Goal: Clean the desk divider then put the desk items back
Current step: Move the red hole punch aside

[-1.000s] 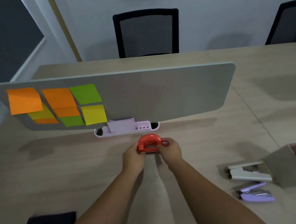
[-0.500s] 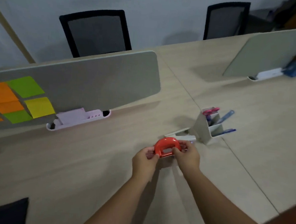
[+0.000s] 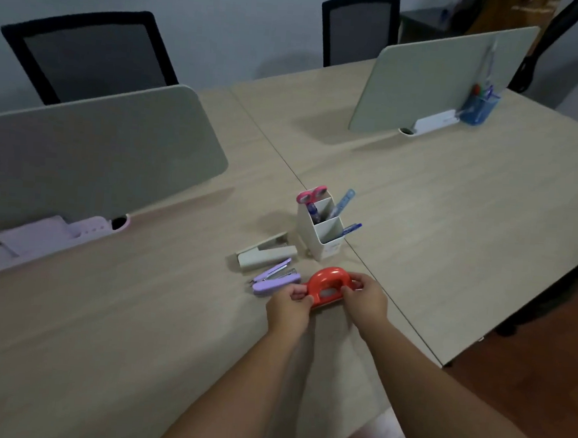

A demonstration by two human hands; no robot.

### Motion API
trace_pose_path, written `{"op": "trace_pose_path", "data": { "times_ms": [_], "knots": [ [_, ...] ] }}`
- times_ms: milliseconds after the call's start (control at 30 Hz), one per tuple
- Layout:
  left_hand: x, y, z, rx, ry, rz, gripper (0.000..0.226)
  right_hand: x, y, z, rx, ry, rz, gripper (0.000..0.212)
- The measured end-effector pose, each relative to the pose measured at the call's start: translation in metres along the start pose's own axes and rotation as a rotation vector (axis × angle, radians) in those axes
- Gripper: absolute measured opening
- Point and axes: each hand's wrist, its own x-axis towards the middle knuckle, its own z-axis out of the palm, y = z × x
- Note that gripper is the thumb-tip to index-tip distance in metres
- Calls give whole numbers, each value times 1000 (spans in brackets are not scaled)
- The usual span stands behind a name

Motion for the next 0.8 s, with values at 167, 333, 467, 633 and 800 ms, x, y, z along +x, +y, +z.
{"op": "trace_pose_path", "data": {
  "times_ms": [167, 333, 467, 633, 800],
  "knots": [
    [16, -2, 18, -14, 69, 27, 24, 20, 4, -3, 37, -86, -2, 43],
    [-1, -10, 10, -14, 137, 79, 37, 9, 6, -6, -30, 7, -42, 41],
    [-8, -18, -32, -85, 184, 77, 33, -20, -7, 9, -12, 50, -153, 21],
    [0, -18, -115, -154, 267, 61, 32, -56, -52, 64, -16, -183, -276, 19],
    [12, -25, -209, -227, 338, -3, 30, -99, -112, 141, -58, -507, -284, 25]
  ]
}}
